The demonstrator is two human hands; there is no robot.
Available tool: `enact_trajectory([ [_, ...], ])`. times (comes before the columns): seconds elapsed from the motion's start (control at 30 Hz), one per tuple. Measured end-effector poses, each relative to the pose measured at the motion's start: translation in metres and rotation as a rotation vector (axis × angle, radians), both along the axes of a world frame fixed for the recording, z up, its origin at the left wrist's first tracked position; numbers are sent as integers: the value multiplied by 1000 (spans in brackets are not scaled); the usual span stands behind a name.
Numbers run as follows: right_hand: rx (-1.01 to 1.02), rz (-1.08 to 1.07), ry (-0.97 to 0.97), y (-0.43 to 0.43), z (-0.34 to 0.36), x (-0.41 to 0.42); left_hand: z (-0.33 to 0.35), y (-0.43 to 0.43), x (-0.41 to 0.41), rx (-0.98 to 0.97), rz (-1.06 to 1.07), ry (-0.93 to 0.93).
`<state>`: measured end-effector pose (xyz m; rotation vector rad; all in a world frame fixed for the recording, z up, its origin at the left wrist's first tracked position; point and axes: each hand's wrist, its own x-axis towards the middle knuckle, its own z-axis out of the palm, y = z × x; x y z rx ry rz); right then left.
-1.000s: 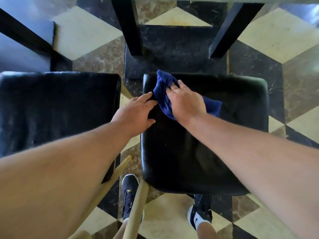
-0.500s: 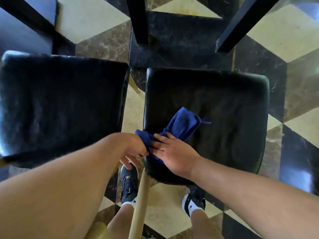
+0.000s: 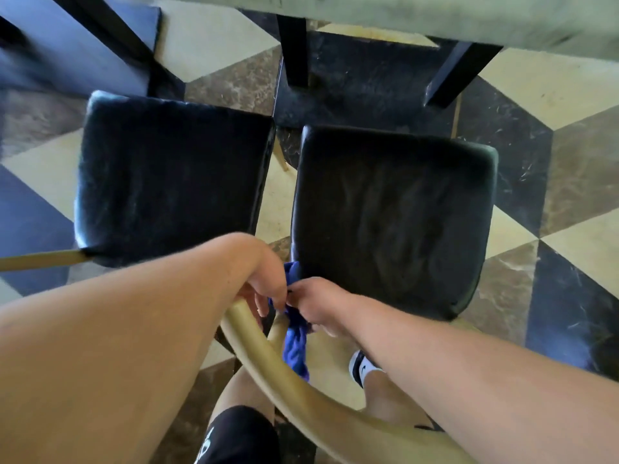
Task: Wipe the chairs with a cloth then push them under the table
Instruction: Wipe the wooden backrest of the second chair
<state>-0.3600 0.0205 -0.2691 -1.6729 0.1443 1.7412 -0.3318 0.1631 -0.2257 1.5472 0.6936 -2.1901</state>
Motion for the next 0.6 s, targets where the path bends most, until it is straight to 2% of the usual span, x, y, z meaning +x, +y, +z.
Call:
enact_trajectory([
  [0.07,-24,-174,152,3,23,-1,22,7,1,-17,-28,-65],
  [0.13,-32,-230,210,1,49,-3,49,11,1,17,-76,-173],
  [0.23,-1,-186,190,-4,90,1,84,16,-6,75,-273,-545],
  [0.3,25,-177,119,-8,111,4,100,19,-18,136,-203,-697],
  [0.43,195,-211,-202,-16,145,-3,121,24,-67,230,-161,-990],
  [0.47,255,-170,-325,-19,154,-9,124,23,-79,291,-66,-1052],
  [0.53,370,18,-600,-28,169,-27,119,24,-103,360,77,-1171],
  [0.6,413,310,-870,-40,176,-50,115,21,-122,392,181,-1244],
])
